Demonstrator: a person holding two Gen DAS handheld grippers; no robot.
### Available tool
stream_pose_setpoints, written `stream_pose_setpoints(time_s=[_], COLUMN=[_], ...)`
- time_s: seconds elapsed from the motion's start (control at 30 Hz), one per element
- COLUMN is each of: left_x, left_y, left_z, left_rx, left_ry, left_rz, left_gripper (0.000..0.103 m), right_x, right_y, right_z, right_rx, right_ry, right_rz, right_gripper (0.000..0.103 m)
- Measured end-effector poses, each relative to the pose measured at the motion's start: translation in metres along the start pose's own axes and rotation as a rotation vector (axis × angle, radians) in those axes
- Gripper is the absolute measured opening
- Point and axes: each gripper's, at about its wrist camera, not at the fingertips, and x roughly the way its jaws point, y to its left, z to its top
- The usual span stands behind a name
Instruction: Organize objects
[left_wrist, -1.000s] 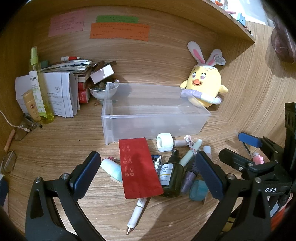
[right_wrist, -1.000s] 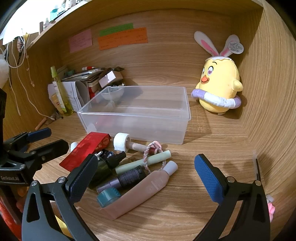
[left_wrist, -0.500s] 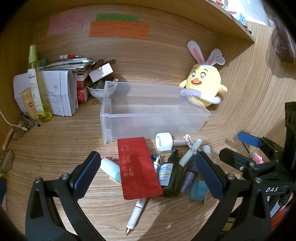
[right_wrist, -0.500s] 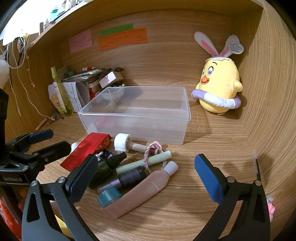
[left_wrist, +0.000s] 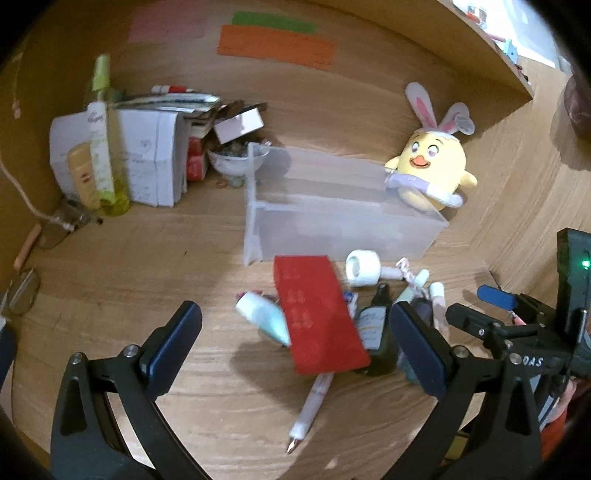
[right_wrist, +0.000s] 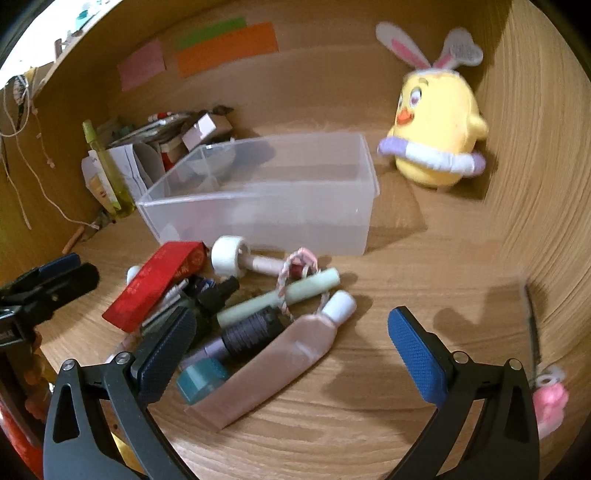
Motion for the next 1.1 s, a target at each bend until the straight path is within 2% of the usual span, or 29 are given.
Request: stream_pose_setpoints(time_s=[0.2,0.5,0.8,0.97,1.03,1.1], left_x=[0.005,0.047,0.092,0.11,0.114,0.118], left_y=[0.007,-0.011,-0.015,-0.009,-0.008,-0.009], left_z=[-0.013,0.013,0.033,0.039,0.04,0.04], left_rx=[0.003,0.061,0.089,0.062,0.042,0.049], left_ry=[0.047,0.136,0.231,0.267,0.278,0.292], left_rz=[0.022,0.006,0.027,0.029,0.015,0.009], left_gripper=[0.103,0.103,0.103,0.103,0.098,0.082], right_x=[0.015,0.031,0.029,0.031,0.033,0.037], right_y=[-0.004,-0.018,-0.028,-0.036,-0.036,-0.032], right_z=[-0.008,-0.017,-0.02,-0.015,-0.012,-0.009], right_rx=[0.022,0.053,0.024,0.048,0.054,0.033], right_ry=[0.051,0.109,0.099,0.097,0.091,0.089], right_rz=[0.005,-0.025,-0.094,-0.083,-0.073,-0.081], right_gripper=[0.099,0.086,0.078,0.077,0.074,0.062])
